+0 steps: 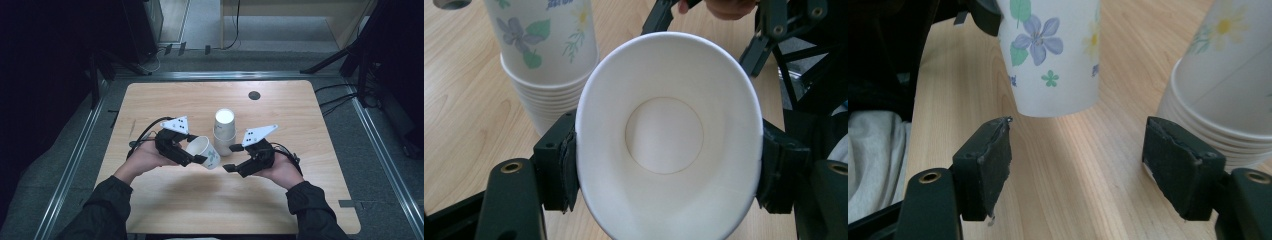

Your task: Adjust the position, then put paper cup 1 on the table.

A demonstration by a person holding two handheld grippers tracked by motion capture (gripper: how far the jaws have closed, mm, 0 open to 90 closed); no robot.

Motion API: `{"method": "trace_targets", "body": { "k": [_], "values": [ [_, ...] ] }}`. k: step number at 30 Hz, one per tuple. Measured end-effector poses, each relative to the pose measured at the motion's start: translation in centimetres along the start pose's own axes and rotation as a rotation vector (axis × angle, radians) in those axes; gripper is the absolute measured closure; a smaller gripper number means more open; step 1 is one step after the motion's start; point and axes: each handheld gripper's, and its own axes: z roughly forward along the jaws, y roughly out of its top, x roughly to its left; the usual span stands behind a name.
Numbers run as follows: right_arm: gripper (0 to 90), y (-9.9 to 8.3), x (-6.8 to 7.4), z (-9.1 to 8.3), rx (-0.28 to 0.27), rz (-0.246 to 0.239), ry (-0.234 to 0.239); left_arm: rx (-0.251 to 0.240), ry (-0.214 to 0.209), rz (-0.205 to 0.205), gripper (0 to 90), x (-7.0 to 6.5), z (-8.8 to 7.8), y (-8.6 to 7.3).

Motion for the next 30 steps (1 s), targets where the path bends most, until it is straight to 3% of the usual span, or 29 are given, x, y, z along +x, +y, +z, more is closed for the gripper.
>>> {"method": "trace_targets", "body": {
  "k": [14, 22, 30],
  "values": [
    [28.3, -0.3, -0.6, -0.9, -0.014, 0.018, -0.037, 0.046, 0.063, 0.002, 27.4, 1.0, -0.7, -0.7],
    [28.8, -0.5, -0.6, -1.0, -0.005, 0.01, -0.037, 0.073, 0.091, -0.034, 27.0, 2.0, -1.1, -1.4],
    [28.8, -0.6, -0.8, -1.2, -0.002, 0.02, -0.042, 0.114, 0.147, -0.059, 26.8, 3.2, -1.6, -2.4]
  ]
}}
